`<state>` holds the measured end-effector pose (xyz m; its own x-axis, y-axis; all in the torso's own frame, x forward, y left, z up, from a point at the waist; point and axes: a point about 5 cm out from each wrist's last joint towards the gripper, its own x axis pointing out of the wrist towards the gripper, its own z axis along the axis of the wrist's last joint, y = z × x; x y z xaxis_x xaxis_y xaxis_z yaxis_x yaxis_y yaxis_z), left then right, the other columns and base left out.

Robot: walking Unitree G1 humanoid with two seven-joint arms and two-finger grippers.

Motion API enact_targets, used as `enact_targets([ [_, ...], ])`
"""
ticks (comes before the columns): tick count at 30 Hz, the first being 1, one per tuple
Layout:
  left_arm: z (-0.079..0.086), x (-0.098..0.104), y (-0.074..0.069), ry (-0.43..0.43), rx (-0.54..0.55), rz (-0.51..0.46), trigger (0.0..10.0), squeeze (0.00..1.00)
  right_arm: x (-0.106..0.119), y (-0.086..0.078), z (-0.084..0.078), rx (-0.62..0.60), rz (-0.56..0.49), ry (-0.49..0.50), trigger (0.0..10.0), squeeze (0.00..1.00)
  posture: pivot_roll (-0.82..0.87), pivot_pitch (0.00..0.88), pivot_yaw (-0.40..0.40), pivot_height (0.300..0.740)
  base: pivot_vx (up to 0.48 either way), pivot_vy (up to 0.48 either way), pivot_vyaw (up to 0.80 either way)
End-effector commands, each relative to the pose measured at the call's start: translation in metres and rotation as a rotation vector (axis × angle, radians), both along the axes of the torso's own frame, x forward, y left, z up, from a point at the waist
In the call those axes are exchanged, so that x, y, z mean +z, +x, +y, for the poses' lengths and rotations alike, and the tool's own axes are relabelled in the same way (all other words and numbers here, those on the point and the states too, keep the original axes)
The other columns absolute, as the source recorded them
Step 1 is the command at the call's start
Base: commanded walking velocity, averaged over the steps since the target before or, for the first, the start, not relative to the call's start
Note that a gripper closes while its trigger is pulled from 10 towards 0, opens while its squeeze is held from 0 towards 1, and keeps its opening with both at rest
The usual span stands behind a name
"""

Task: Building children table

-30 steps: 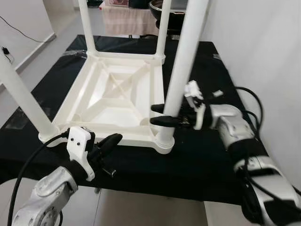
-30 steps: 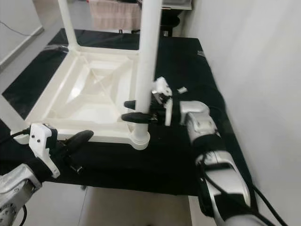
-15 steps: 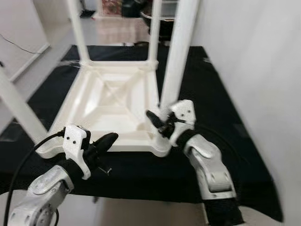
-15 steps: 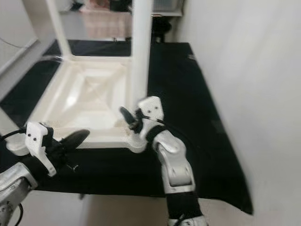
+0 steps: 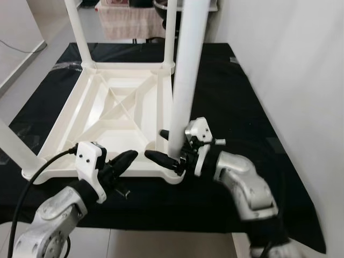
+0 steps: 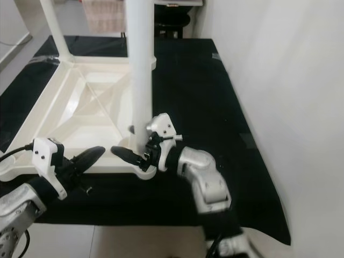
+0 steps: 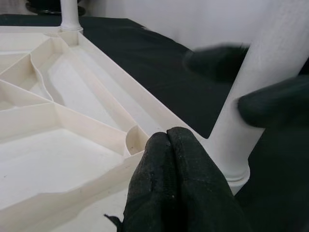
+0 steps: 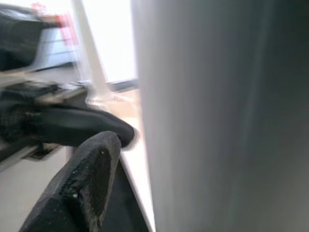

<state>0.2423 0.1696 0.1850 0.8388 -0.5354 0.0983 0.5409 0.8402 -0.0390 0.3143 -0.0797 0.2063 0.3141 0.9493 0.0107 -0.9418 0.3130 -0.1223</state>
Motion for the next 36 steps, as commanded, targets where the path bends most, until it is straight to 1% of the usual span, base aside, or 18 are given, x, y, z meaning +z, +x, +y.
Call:
enact_targets([
  [1, 0.0, -0.004, -0.001, 0.006, 0.003, 0.014, 10.0, 0.0, -0.005, 0.006, 0.0, 0.107, 0.013, -0.037, 10.0, 0.0, 0.05, 0.149, -0.058, 0.74, 0.0, 0.0, 0.0],
  [4, -0.001, -0.004, -0.003, 0.005, 0.0, 0.015, 10.0, 0.0, 0.001, 0.023, -0.008, 0.142, 0.044, -0.052, 10.0, 0.0, 0.06, 0.153, -0.062, 0.74, 0.0, 0.0, 0.0],
  [6, -0.001, -0.004, -0.003, 0.005, 0.0, 0.015, 10.0, 0.0, 0.001, 0.023, -0.008, 0.142, 0.044, -0.052, 10.0, 0.0, 0.06, 0.153, -0.062, 0.74, 0.0, 0.0, 0.0],
  [7, -0.002, -0.004, -0.003, 0.004, -0.001, 0.015, 10.0, 0.0, 0.003, 0.029, -0.011, 0.155, 0.061, -0.048, 10.0, 0.0, 0.07, 0.152, -0.066, 0.74, 0.0, 0.0, 0.0],
  [8, -0.003, -0.004, -0.004, 0.003, -0.001, 0.016, 10.0, 0.0, 0.006, 0.035, -0.013, 0.167, 0.083, -0.04, 7.1, 0.0, 0.08, 0.156, -0.07, 0.74, 0.0, 0.0, 0.0],
  [9, -0.003, -0.004, -0.004, 0.003, -0.001, 0.016, 10.0, 0.0, 0.006, 0.035, -0.013, 0.167, 0.083, -0.04, 7.1, 0.0, 0.08, 0.156, -0.07, 0.74, 0.0, 0.0, 0.0],
  [10, -0.003, -0.004, -0.004, 0.003, -0.001, 0.016, 10.0, 0.0, 0.009, 0.04, -0.015, 0.164, 0.096, -0.033, 0.0, 0.0, 0.08, 0.158, -0.072, 0.74, 0.0, 0.0, 0.0],
  [18, -0.005, -0.003, -0.006, 0.001, -0.002, 0.017, 10.0, 0.0, 0.015, 0.051, -0.023, 0.169, 0.141, 0.012, 0.0, 0.0, 0.09, 0.166, -0.077, 0.74, 0.0, 0.0, 0.0],
  [19, -0.006, -0.003, -0.007, -0.002, -0.005, 0.017, 10.0, 0.0, 0.013, 0.05, -0.031, 0.189, 0.145, 0.005, 0.0, 0.0, 0.08, 0.17, -0.076, 0.74, 0.0, 0.0, 0.0],
  [24, -0.007, -0.003, -0.008, -0.003, -0.017, 0.018, 10.0, 0.0, 0.009, 0.046, -0.044, 0.21, 0.134, -0.004, 0.0, 0.0, 0.08, 0.173, -0.076, 0.74, 0.0, 0.0, 0.0],
  [26, -0.008, -0.003, -0.01, 0.012, -0.055, 0.021, 10.0, 0.0, 0.003, 0.036, -0.059, 0.176, 0.106, -0.028, 0.0, 0.0, 0.06, 0.183, -0.077, 0.74, 0.0, 0.0, 0.0],
  [27, -0.008, -0.003, -0.01, 0.012, -0.055, 0.021, 10.0, 0.0, 0.003, 0.036, -0.059, 0.176, 0.106, -0.028, 0.0, 0.0, 0.06, 0.183, -0.077, 0.74, 0.0, 0.0, 0.0],
  [28, -0.008, -0.002, -0.011, 0.019, -0.071, 0.023, 10.0, 0.0, -0.005, 0.025, -0.061, 0.092, 0.097, -0.053, 0.0, 0.0, 0.05, 0.193, -0.075, 0.74, 0.0, 0.0, 0.0],
  [31, -0.008, -0.002, -0.011, 0.019, -0.071, 0.023, 10.0, 0.0, -0.005, 0.025, -0.061, 0.092, 0.097, -0.053, 0.0, 0.0, 0.05, 0.193, -0.075, 0.74, 0.0, 0.0, 0.0],
  [32, -0.007, -0.002, -0.012, 0.027, -0.087, 0.025, 10.0, 0.0, -0.014, 0.016, -0.057, -0.016, 0.115, -0.061, 0.0, 0.0, 0.04, 0.2, -0.075, 0.74, 0.0, 0.0, 0.0],
  [33, -0.007, -0.002, -0.012, 0.027, -0.087, 0.025, 10.0, 0.0, -0.014, 0.016, -0.057, -0.016, 0.115, -0.061, 0.0, 0.0, 0.04, 0.2, -0.075, 0.74, 0.0, 0.0, 0.0],
  [34, -0.005, -0.002, -0.013, 0.033, -0.109, 0.032, 10.0, 0.0, -0.034, 0.005, -0.031, -0.374, 0.227, 0.035, 0.0, 0.0, 0.0, 0.211, -0.051, 0.74, 0.0, 0.0, 0.0],
  [36, -0.005, -0.002, -0.013, 0.033, -0.109, 0.032, 10.0, 0.0, -0.034, 0.005, -0.031, -0.374, 0.227, 0.035, 0.0, 0.0, 0.0, 0.211, -0.051, 0.74, 0.0, 0.0, 0.0],
])
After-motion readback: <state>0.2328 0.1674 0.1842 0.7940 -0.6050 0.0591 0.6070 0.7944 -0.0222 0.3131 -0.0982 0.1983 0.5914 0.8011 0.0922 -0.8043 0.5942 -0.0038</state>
